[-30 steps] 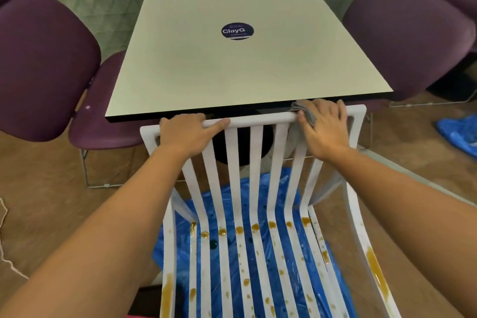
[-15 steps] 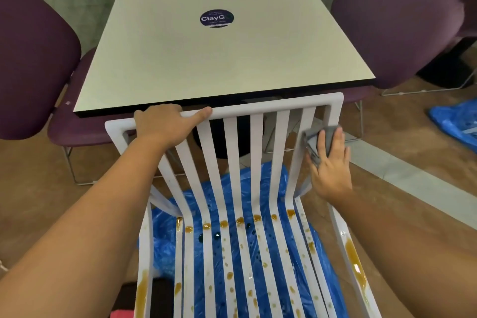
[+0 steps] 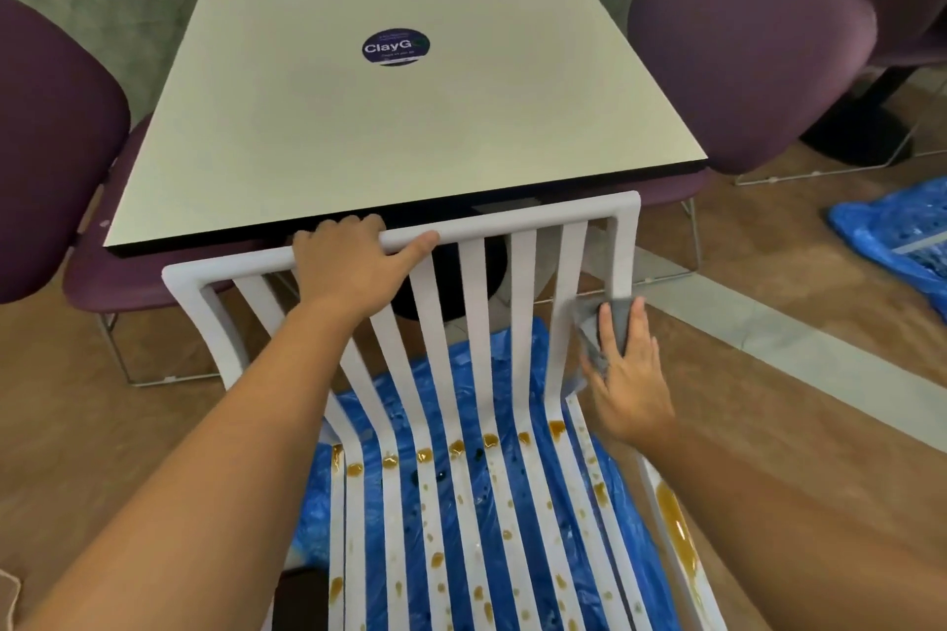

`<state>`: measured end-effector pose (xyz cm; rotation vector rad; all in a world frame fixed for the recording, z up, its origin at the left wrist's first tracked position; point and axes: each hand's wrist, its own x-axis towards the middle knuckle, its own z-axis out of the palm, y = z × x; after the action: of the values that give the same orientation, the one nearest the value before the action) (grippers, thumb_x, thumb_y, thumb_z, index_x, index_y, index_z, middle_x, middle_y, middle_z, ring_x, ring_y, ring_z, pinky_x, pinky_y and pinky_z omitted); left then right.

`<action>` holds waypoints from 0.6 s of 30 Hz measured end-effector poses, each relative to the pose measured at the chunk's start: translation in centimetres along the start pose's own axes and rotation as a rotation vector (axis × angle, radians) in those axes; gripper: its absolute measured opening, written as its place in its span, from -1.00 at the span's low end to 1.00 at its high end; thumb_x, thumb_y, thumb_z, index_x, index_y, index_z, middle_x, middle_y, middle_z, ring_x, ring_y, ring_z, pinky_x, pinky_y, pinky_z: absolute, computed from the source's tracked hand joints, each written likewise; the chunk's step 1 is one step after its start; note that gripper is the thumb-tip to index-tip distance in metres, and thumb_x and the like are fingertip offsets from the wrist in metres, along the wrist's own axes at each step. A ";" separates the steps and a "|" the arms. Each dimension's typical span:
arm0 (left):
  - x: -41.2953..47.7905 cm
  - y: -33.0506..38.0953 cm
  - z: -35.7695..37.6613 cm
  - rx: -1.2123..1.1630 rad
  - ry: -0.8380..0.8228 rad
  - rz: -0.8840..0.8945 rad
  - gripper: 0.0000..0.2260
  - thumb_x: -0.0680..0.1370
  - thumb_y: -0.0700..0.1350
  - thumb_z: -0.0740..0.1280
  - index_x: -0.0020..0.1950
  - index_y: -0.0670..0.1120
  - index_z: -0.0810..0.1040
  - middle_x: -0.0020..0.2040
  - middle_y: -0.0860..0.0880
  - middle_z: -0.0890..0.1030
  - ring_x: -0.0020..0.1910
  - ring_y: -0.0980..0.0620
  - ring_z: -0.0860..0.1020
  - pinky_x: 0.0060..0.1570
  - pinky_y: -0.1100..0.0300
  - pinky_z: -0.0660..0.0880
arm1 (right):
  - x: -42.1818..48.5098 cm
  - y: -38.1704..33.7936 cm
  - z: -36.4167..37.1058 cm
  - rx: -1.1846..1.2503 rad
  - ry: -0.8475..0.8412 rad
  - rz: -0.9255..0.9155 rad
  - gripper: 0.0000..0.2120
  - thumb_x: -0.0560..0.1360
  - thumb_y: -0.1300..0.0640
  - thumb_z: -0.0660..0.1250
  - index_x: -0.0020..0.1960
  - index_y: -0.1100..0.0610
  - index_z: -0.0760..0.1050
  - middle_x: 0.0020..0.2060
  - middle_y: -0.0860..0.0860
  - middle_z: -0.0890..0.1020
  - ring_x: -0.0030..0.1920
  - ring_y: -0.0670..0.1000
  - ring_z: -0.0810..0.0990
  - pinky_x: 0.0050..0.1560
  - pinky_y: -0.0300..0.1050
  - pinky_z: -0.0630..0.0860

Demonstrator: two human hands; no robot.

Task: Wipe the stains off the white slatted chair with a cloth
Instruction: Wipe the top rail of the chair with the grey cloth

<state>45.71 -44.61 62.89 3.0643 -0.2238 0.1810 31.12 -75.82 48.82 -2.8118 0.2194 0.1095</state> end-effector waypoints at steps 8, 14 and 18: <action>-0.2 -0.2 -0.3 -0.028 -0.040 0.004 -0.38 0.50 0.55 -0.07 -0.14 0.03 0.42 -0.22 0.02 0.44 -0.14 -0.09 0.45 0.04 -0.10 0.35 | 3.1 -0.6 -3.3 0.078 0.061 -0.061 -0.33 0.64 -0.19 0.00 0.53 -0.20 -0.41 0.43 -0.05 -0.58 0.59 0.19 -0.09 0.55 0.15 0.08; -0.2 -0.3 -0.6 -0.045 -0.058 0.013 -0.42 0.52 0.52 -0.03 -0.12 0.04 0.41 -0.22 0.05 0.42 -0.15 -0.06 0.43 0.00 -0.05 0.28 | 10.3 -4.8 -10.6 0.209 0.389 -0.151 -0.40 0.65 -0.19 -0.05 0.62 -0.08 -0.14 0.60 0.03 -0.09 0.57 0.10 0.09 0.52 0.00 0.17; -0.2 -0.3 -0.6 -0.068 -0.052 0.005 -0.49 0.61 0.39 -0.09 -0.12 0.04 0.41 -0.23 0.06 0.42 -0.17 -0.05 0.43 -0.04 -0.04 0.29 | 11.8 -7.8 -13.5 -0.079 0.427 -0.240 -0.53 0.67 -0.13 -0.08 0.17 0.01 0.56 -0.07 0.01 0.65 0.09 0.10 0.56 0.31 0.09 0.34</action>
<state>45.45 -44.25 63.46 3.0035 -0.2360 0.0923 44.66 -74.47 62.85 -2.8815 -0.0302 -0.5500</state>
